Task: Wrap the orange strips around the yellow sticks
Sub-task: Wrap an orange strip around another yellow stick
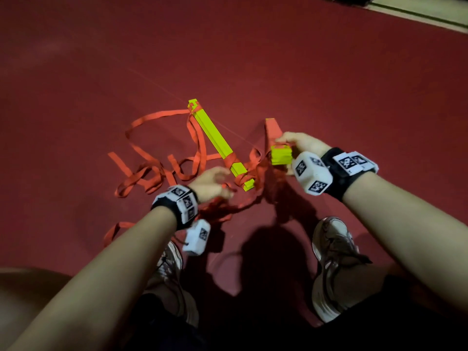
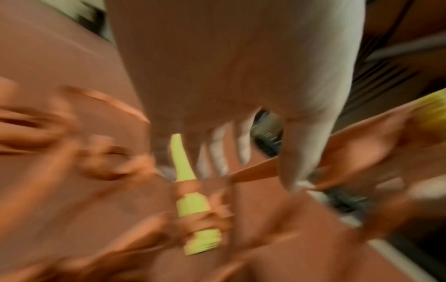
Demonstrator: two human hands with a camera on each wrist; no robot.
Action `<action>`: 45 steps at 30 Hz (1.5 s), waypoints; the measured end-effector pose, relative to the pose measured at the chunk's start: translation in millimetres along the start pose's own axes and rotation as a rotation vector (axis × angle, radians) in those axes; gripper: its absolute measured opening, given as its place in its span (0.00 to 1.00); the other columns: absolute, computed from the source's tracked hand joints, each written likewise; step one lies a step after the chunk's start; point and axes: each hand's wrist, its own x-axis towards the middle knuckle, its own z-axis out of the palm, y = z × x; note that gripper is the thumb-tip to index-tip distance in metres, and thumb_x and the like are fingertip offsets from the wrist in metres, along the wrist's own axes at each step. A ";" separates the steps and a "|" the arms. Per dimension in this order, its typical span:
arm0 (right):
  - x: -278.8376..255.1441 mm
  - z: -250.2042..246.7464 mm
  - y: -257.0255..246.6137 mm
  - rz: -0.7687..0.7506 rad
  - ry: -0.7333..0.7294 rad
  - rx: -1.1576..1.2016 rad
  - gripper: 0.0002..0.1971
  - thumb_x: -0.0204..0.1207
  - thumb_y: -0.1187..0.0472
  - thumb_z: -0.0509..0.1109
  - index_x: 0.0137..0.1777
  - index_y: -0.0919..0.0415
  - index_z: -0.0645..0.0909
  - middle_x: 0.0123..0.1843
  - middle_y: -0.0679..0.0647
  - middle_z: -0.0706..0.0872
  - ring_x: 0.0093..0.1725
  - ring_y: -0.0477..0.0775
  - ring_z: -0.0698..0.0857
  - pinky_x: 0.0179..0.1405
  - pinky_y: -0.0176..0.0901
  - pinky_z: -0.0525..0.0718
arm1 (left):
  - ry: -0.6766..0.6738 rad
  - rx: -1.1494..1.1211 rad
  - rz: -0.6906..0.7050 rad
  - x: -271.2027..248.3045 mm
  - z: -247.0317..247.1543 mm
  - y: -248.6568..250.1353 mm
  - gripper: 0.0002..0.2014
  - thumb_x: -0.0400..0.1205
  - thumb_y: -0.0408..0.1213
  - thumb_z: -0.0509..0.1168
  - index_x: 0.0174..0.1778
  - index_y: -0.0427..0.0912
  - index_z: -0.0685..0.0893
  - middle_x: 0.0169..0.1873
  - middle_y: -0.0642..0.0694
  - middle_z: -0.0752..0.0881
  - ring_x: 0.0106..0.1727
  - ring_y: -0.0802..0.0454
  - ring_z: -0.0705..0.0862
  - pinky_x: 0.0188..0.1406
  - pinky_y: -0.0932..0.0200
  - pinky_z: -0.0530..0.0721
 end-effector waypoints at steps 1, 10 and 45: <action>1.8 6.7 5.2 0.028 -0.018 -0.027 0.21 0.86 0.60 0.57 0.32 0.65 0.80 0.24 0.57 0.85 0.20 0.53 0.84 0.20 0.36 0.83 | 0.028 -0.098 0.107 -2.5 6.2 21.2 0.30 0.73 0.22 0.78 0.71 0.38 0.79 0.63 0.42 0.84 0.67 0.47 0.82 0.63 0.63 0.79; 2.4 15.2 10.9 0.053 -0.053 0.136 0.12 0.84 0.59 0.59 0.45 0.65 0.78 0.33 0.61 0.84 0.24 0.56 0.84 0.29 0.45 0.86 | 0.211 -0.106 0.409 -14.1 10.5 81.2 0.17 0.70 0.25 0.75 0.49 0.48 0.84 0.42 0.52 0.87 0.29 0.55 0.79 0.36 0.61 0.80; 14.5 23.6 25.8 0.019 -0.029 0.130 0.14 0.81 0.51 0.63 0.44 0.61 0.80 0.34 0.59 0.80 0.26 0.56 0.78 0.24 0.36 0.80 | 0.442 0.086 0.282 -28.5 25.6 85.9 0.17 0.73 0.27 0.73 0.31 0.49 0.72 0.18 0.53 0.82 0.21 0.63 0.84 0.27 0.71 0.74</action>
